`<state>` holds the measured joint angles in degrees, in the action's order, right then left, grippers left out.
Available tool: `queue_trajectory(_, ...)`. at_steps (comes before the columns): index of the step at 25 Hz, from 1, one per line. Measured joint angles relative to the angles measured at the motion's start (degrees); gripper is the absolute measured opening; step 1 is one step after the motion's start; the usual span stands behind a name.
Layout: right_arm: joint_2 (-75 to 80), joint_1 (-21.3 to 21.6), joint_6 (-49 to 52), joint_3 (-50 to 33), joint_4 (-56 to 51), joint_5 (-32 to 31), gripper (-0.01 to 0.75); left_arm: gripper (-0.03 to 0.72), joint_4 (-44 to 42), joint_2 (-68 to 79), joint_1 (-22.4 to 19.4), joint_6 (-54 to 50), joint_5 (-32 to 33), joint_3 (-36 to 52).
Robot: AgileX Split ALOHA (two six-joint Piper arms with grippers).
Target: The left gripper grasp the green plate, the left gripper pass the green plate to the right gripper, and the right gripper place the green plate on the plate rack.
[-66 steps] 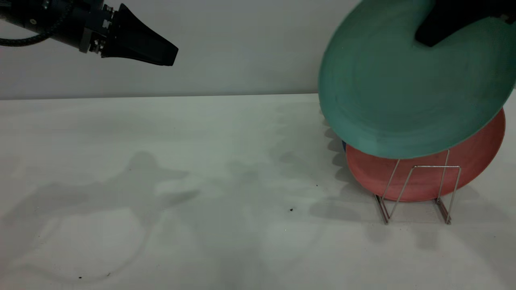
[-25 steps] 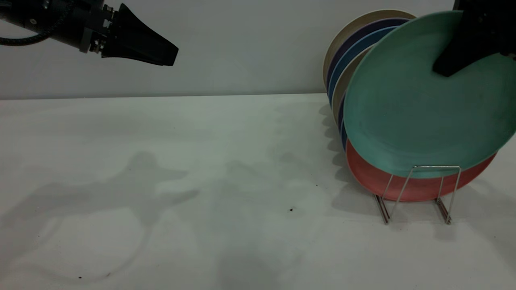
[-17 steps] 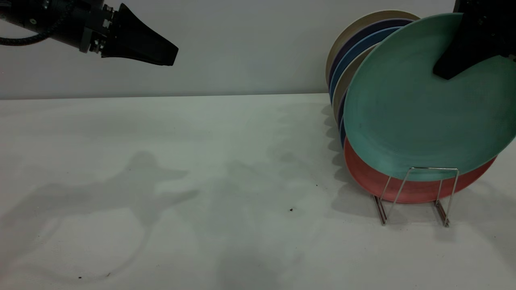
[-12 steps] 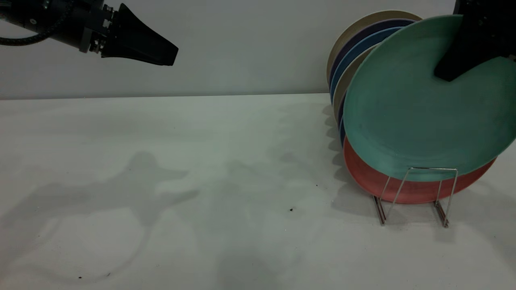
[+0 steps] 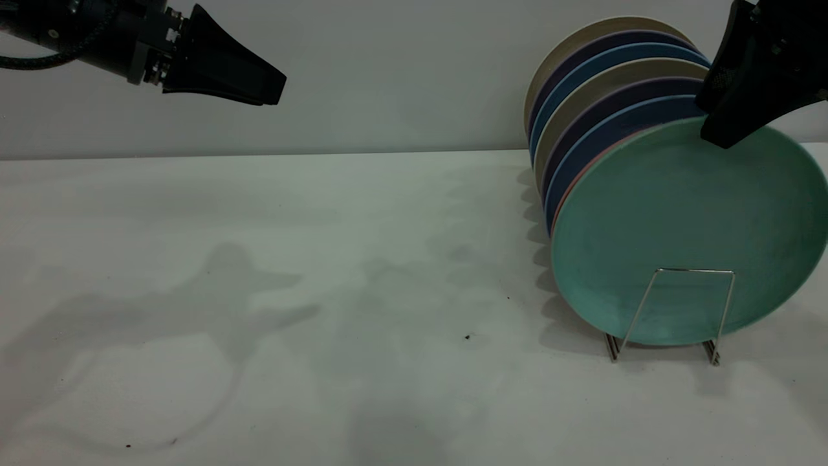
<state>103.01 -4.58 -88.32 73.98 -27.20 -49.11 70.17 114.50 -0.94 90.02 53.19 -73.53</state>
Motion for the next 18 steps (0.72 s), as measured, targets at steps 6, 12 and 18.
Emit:
queue_trajectory(6,-2.17,0.0,1.68,0.0,-0.94,-1.63,0.38,0.584,0.0,0.0,0.0,-0.05,0.06,0.0)
queue_trajectory(12,-4.81,0.0,4.12,0.0,-1.01,-5.8,0.396,0.583,-0.28,-0.91,0.0,-0.96,1.58,0.0)
queue_trajectory(18,-12.92,0.0,14.05,0.0,-1.01,-12.69,0.4,0.583,-3.1,-10.26,-1.75,-10.89,2.04,0.16)
